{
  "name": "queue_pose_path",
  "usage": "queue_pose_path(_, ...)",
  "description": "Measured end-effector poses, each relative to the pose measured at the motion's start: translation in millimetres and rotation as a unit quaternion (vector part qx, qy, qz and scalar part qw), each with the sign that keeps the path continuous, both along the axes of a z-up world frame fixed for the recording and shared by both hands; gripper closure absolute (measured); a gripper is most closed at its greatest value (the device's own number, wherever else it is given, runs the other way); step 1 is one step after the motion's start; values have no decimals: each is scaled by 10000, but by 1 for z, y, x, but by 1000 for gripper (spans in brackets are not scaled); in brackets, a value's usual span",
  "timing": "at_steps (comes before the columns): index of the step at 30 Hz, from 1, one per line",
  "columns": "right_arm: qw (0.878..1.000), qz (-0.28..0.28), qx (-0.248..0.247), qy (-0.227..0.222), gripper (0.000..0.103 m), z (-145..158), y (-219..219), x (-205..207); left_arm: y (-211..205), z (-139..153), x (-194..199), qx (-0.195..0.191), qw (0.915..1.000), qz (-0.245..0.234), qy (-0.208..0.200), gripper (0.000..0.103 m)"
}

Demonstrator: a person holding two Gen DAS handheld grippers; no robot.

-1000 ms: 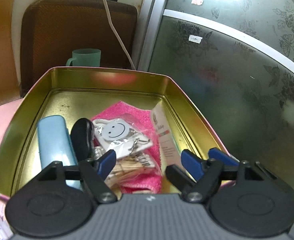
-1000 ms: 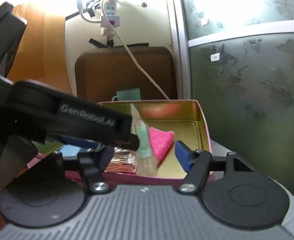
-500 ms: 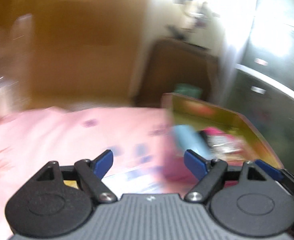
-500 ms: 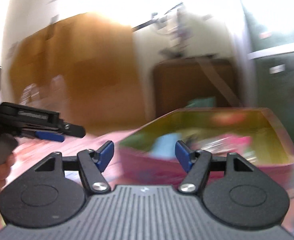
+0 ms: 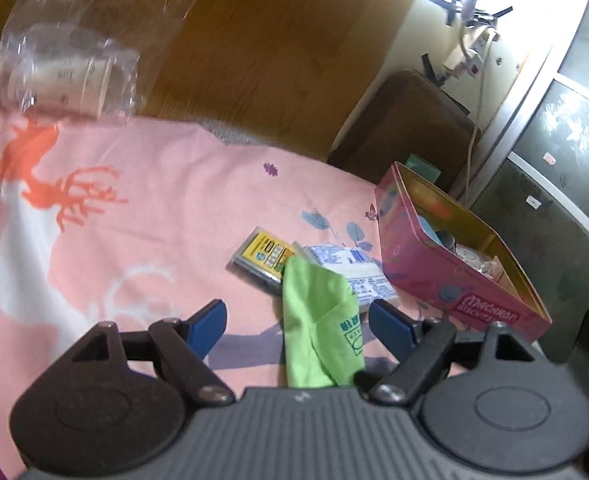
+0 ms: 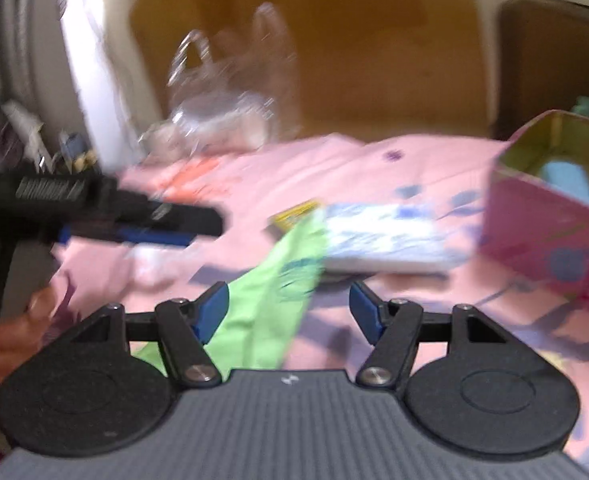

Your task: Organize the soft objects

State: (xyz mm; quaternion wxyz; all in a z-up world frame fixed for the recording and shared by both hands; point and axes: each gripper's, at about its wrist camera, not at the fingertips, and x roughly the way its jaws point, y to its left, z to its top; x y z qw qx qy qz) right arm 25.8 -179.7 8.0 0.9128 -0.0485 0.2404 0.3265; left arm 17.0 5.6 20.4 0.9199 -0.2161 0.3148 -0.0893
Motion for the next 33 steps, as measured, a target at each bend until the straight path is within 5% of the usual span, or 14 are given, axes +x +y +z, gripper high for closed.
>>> queue_pose_path(2, 9994, 135, -317, -10, 57, -8, 19, -3, 0, -4, 3, -22, 10000, -75, 49, 22)
queue_pose_path(4, 9978, 236, -576, -245, 63, -15, 36, -10, -3, -8, 6, 35, 9998, -163, 113, 22)
queue_pose_path(7, 9952, 491, -742, -398, 92, -14, 53, -16, -3, -13, 7, 60, 9995, -223, 211, 22)
queue_pose_path(11, 9933, 768, -705, -505, 94, -16, 64, -23, -1, -17, 8, 1, 9988, -331, 364, 35)
queue_pose_path(13, 9927, 953, -429, -605, 94, -14, 62, -30, 1, -21, 10, -133, 9975, -443, 533, 61)
queue_pose_path(18, 9866, 856, -471, -1310, 95, -8, 61, -46, -1, -9, 10, -270, 9981, -378, 404, 83)
queue_pose_path(22, 9836, 489, -272, -1712, 95, 7, 42, -43, -15, 14, 28, -404, 9970, -619, 211, 83)
queue_pose_path(33, 9552, -1308, 44, -2655, 94, 64, -67, 1, -157, 87, 140, 338, 9808, -1846, -538, 82)
